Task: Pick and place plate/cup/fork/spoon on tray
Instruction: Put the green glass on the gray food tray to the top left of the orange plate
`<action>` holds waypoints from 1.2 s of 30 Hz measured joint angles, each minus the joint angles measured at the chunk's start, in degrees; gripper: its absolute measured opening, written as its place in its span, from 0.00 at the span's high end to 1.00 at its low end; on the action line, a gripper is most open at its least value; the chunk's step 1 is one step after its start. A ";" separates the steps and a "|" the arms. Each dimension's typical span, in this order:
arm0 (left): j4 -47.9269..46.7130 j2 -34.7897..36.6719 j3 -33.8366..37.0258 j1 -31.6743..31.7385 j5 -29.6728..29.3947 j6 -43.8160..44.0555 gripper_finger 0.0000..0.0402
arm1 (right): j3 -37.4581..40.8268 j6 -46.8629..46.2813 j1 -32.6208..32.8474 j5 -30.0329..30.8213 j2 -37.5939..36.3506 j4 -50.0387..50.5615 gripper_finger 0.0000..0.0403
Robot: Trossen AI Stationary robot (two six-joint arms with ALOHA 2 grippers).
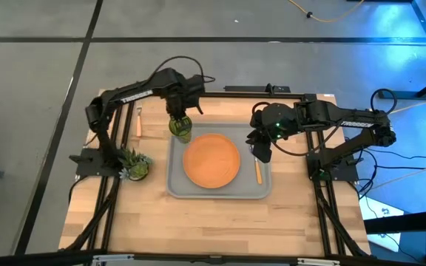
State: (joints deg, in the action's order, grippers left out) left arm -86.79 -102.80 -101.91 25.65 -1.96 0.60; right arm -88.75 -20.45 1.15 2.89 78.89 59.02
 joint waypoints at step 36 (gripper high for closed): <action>4.51 -3.75 5.27 0.81 -3.60 -2.62 0.88 | 0.00 0.00 0.00 -0.02 0.00 0.00 0.75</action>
State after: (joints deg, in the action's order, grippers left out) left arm -82.28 -106.54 -96.64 26.46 -5.57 -2.02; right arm -88.75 -20.45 1.15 2.87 78.89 59.02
